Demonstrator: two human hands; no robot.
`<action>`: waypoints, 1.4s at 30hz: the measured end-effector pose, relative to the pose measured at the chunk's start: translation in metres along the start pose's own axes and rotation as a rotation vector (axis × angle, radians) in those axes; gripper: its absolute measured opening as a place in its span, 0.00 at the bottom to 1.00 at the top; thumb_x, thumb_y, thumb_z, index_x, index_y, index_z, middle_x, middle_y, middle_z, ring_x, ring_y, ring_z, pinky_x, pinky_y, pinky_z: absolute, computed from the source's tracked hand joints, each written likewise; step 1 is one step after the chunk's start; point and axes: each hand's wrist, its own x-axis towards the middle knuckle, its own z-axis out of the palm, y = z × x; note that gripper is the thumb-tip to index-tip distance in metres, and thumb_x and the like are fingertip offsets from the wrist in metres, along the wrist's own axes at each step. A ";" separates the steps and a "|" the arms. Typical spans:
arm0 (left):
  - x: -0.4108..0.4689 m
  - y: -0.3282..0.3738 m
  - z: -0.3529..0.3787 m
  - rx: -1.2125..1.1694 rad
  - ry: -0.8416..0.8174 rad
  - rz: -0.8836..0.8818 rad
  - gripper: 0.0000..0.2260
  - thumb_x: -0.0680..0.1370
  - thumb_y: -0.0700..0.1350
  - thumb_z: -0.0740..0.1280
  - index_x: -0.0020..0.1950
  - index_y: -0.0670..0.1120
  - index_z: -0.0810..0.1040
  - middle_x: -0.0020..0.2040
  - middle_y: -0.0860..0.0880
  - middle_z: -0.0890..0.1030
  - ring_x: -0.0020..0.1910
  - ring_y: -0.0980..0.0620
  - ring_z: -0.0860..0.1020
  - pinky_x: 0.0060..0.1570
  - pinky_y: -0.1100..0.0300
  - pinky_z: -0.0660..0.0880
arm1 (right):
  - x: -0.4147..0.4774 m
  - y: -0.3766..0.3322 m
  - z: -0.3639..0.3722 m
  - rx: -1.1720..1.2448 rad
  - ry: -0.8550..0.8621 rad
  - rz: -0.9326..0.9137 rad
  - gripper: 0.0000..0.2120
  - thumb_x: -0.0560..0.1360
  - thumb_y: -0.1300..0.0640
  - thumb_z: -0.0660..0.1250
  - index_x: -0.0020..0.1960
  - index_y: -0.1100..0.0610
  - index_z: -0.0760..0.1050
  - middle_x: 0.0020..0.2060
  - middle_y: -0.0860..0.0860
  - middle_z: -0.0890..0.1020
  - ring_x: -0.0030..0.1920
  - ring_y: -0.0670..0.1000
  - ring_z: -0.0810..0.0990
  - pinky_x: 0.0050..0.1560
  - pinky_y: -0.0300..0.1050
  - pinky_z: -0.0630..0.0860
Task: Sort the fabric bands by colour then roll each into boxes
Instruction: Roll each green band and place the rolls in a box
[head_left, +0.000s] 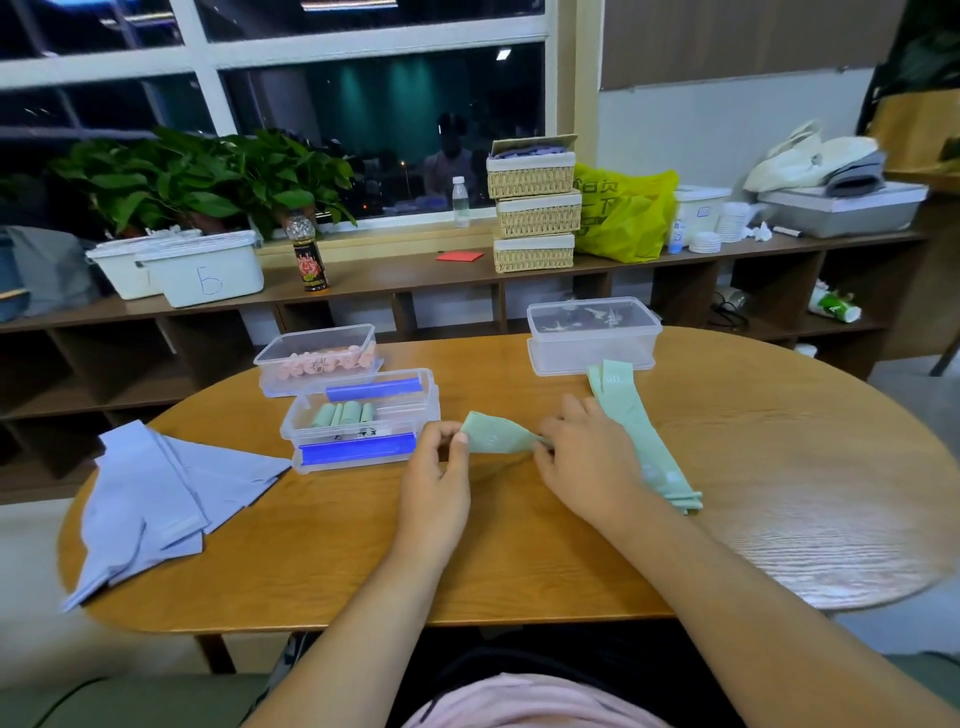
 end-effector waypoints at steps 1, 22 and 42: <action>-0.001 0.002 -0.002 0.009 -0.006 0.045 0.06 0.87 0.46 0.64 0.55 0.55 0.80 0.51 0.59 0.83 0.53 0.57 0.81 0.53 0.62 0.76 | 0.003 -0.001 -0.001 0.054 -0.019 -0.061 0.11 0.81 0.46 0.66 0.60 0.47 0.81 0.57 0.45 0.77 0.57 0.50 0.73 0.53 0.48 0.75; -0.012 0.016 -0.003 -0.102 -0.230 -0.020 0.04 0.85 0.46 0.68 0.60 0.52 0.78 0.53 0.54 0.86 0.55 0.56 0.84 0.55 0.58 0.81 | 0.130 -0.025 -0.068 1.305 0.002 0.349 0.10 0.83 0.51 0.67 0.57 0.52 0.85 0.50 0.50 0.89 0.53 0.55 0.88 0.55 0.56 0.84; -0.013 -0.002 -0.012 0.325 -0.278 -0.088 0.14 0.80 0.42 0.69 0.63 0.57 0.77 0.59 0.61 0.79 0.55 0.64 0.79 0.53 0.69 0.75 | 0.059 -0.006 0.040 0.847 -0.269 0.482 0.17 0.85 0.51 0.64 0.73 0.47 0.74 0.68 0.46 0.80 0.69 0.50 0.77 0.67 0.46 0.73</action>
